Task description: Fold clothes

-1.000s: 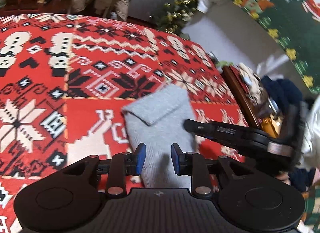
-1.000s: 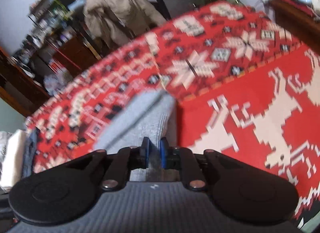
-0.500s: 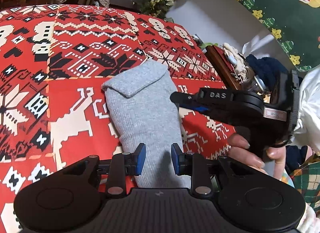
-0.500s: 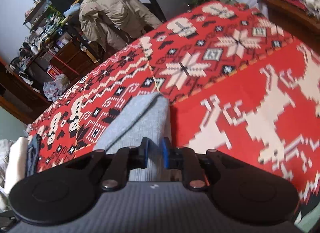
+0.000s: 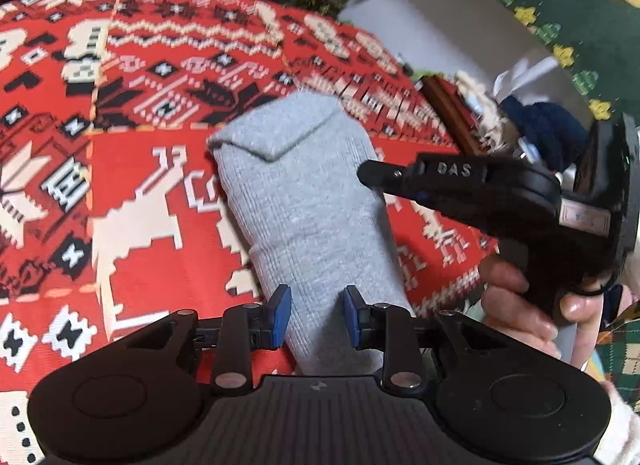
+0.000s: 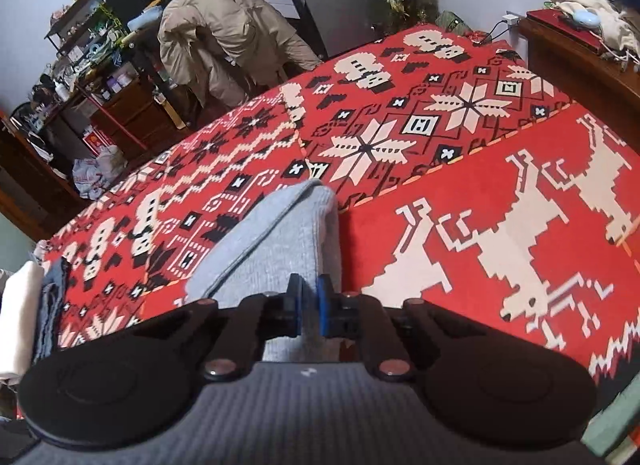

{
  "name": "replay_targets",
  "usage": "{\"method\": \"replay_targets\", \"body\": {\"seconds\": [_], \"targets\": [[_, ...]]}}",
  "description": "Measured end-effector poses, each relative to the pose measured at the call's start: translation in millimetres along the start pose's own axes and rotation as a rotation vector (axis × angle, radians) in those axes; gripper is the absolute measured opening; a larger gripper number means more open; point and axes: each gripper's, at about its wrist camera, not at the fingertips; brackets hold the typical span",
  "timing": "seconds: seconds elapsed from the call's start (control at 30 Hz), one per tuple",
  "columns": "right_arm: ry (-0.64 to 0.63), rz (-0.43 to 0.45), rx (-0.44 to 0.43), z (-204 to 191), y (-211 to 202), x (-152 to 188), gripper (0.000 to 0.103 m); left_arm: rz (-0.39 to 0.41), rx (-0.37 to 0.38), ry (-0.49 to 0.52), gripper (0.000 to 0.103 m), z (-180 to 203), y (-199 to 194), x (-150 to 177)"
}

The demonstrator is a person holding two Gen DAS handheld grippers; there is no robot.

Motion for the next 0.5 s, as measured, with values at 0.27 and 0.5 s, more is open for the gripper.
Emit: {"method": "replay_targets", "body": {"seconds": [0.27,0.5], "targets": [[0.151,-0.096,-0.107,29.4,12.7,-4.1,0.009,-0.024,-0.037,-0.013,0.039,-8.3,0.9,0.2],[0.218,-0.121,-0.151,37.3,14.0,-2.5,0.009,0.021,0.006,-0.027,0.035,-5.6,-10.4,-0.7]]}}
Point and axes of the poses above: each gripper's, at about its wrist camera, not at the fingertips, and y roughly the way its jaws point, z to its right, x to its underside, and after that the axes turned 10 degrees about -z, right-handed
